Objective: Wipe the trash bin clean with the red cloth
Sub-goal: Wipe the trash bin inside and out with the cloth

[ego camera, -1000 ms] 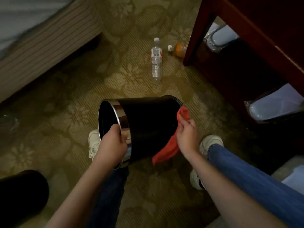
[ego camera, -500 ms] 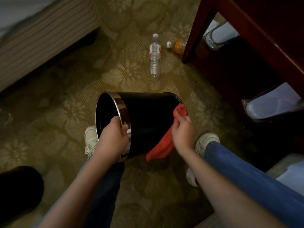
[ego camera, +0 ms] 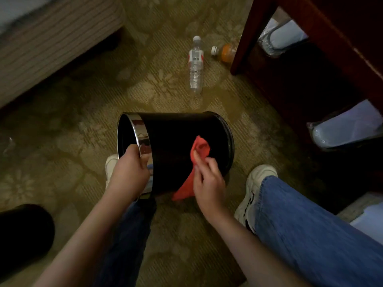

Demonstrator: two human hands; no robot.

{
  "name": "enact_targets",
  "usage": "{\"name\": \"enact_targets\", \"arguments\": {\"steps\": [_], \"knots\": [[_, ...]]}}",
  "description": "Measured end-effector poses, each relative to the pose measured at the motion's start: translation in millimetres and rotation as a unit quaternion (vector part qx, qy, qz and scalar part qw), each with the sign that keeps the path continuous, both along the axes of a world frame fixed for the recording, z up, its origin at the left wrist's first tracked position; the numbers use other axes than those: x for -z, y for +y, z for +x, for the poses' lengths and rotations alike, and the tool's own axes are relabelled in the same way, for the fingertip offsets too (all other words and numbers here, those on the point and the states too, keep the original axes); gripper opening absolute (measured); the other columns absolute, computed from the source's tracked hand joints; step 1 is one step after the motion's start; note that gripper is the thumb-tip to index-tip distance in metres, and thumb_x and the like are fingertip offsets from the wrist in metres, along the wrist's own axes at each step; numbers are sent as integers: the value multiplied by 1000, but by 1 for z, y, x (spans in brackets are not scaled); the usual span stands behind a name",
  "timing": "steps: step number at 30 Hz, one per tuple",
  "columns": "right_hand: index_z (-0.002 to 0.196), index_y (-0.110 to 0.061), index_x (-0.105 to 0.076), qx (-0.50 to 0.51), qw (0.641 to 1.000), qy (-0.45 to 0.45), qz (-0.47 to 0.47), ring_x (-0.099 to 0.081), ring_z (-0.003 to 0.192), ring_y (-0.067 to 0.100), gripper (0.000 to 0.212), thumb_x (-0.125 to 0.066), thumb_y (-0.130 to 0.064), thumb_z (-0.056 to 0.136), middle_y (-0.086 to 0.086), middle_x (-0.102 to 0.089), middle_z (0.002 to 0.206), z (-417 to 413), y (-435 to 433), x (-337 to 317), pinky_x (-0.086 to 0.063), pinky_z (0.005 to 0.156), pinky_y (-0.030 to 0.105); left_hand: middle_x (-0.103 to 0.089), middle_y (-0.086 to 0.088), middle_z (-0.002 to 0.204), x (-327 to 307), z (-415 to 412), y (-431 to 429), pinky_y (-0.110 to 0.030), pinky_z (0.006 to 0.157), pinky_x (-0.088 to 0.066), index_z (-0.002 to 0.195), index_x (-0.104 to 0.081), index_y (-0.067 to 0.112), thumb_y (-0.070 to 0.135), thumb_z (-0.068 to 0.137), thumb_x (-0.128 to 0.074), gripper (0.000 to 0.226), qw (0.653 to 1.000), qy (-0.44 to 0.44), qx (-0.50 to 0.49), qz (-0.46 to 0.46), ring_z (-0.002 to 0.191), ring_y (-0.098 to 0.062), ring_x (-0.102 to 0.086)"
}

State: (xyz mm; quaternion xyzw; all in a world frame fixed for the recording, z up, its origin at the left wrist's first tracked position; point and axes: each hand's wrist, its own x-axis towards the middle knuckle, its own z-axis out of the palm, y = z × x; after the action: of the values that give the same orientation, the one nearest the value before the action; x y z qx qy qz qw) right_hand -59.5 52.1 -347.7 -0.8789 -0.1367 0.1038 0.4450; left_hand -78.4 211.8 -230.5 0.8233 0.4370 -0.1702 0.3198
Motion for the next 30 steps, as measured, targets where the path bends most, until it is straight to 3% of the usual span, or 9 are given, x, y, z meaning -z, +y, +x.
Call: {"name": "enact_targets", "arguments": {"steps": [4,8,11,16,19,22,26,30], "knots": [[127,-16,-58,115,989,79,-42,-61,86,24,35,-51,-11,93,6,-57,103,44,-11,17,-44,68,27,-62,-21,102,2,-5,0,-49,86,-49,116,-50,-1,13,97,-45,25,1000,0,-16,1,96,-36,-60],[127,-12,-59,112,989,85,-53,-61,95,22,34,-53,-13,93,8,-59,114,31,-4,8,-48,80,27,-60,-20,103,5,-9,7,-41,80,-49,116,-49,1,12,97,-44,23,1000,14,-22,12,93,-32,-60],[129,-15,-57,47,995,88,-10,-55,84,5,36,-55,-18,93,-3,-57,101,-14,16,-16,-38,73,5,-60,-21,102,5,-14,16,-38,76,-46,114,-51,-1,9,96,-45,21,999,29,-5,18,91,-32,-58],[116,-16,-67,69,996,50,-11,-62,86,14,30,-57,-21,88,0,-63,97,10,12,-8,-45,71,21,-61,-19,103,2,-9,12,-43,85,-49,115,-52,1,12,96,-46,22,1000,4,-21,0,95,-33,-59],[116,-14,-66,148,983,89,-55,-61,94,20,28,-59,-16,90,6,-63,107,46,-3,5,-35,73,14,-61,-18,101,2,-3,0,-49,86,-49,115,-51,2,16,97,-45,24,1000,-12,-19,-12,95,-34,-59],[118,-11,-65,156,980,97,-77,-60,103,20,29,-57,-16,91,7,-60,120,53,-12,7,-35,78,13,-60,-17,100,1,1,-9,-46,83,-50,114,-50,1,16,97,-44,23,1000,-18,-3,-10,92,-32,-59],[115,-7,-66,163,981,82,-64,-61,98,20,28,-60,-14,89,8,-63,111,25,-8,1,-34,76,11,-60,-20,99,2,2,-11,-44,82,-49,112,-49,-1,13,97,-44,21,1000,-13,2,9,93,-36,-58],[114,-9,-67,131,988,72,-33,-57,90,7,26,-61,-14,90,0,-63,104,3,0,-11,-35,74,10,-60,-22,99,2,1,-11,-46,82,-48,112,-49,-2,12,96,-44,21,1000,-8,5,12,93,-36,-58]]}}
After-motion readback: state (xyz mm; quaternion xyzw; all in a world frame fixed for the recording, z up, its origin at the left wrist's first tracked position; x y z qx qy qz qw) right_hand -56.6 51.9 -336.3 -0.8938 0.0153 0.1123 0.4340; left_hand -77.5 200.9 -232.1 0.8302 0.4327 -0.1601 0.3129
